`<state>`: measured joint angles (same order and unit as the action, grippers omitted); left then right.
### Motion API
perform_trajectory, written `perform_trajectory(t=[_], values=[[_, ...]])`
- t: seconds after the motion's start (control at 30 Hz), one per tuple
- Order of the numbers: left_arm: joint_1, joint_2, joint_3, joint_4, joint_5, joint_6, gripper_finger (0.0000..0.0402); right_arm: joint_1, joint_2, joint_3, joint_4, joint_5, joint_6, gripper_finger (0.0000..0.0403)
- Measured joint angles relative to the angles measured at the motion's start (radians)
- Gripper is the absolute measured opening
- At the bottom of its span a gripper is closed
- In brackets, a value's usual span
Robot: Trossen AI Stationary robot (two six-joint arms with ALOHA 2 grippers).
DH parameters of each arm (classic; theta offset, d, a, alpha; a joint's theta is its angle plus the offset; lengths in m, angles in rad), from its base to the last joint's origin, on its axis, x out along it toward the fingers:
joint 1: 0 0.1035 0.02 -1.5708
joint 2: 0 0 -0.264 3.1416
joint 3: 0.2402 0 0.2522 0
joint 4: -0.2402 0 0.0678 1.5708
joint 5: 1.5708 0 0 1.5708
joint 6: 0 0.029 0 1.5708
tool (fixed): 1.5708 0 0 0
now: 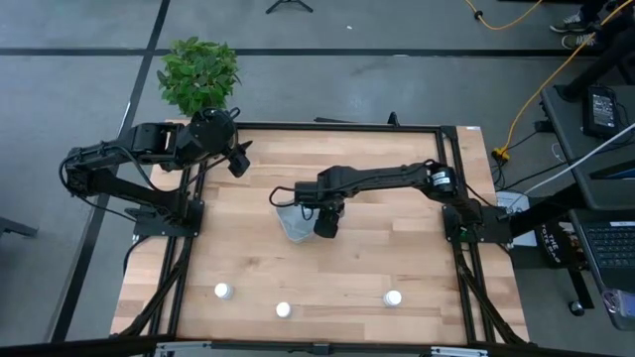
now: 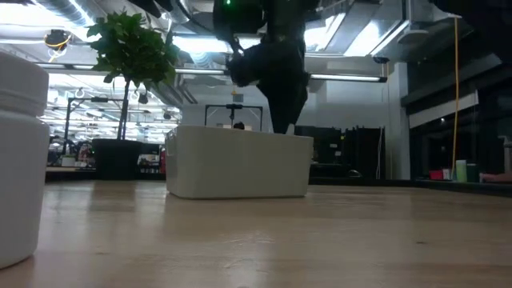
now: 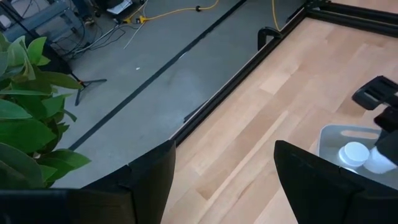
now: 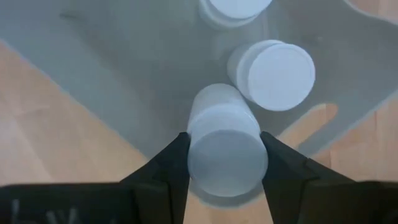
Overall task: Pick and place pill bottles into a basket
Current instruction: Put the white pill bottle into the white bin
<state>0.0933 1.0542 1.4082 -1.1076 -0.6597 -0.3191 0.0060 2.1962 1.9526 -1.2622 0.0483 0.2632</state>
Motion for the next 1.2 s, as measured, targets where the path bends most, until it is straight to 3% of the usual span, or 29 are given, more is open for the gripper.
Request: perform_trajectory(t=[0.43, 0.77, 1.0, 1.2], values=[[-0.001, 0.000, 0.000, 0.000, 0.018, 0.000, 0.0265, -0.023, 0.058, -0.001, 0.019, -0.018, -0.016, 0.0150], [-0.001, 0.000, 0.000, 0.000, 0.026, 0.004, 0.0265, -0.024, 0.056, 0.000, -0.008, -0.018, 0.049, 0.0307], [-0.001, 0.000, 0.000, 0.000, 0.025, 0.015, 0.0265, -0.021, 0.026, 0.045, -0.127, -0.018, 0.096, 0.0325], [-0.001, 0.000, 0.000, -0.001, 0.025, 0.033, 0.0265, -0.004, 0.000, 0.210, -0.166, 0.044, 0.101, 0.0327]])
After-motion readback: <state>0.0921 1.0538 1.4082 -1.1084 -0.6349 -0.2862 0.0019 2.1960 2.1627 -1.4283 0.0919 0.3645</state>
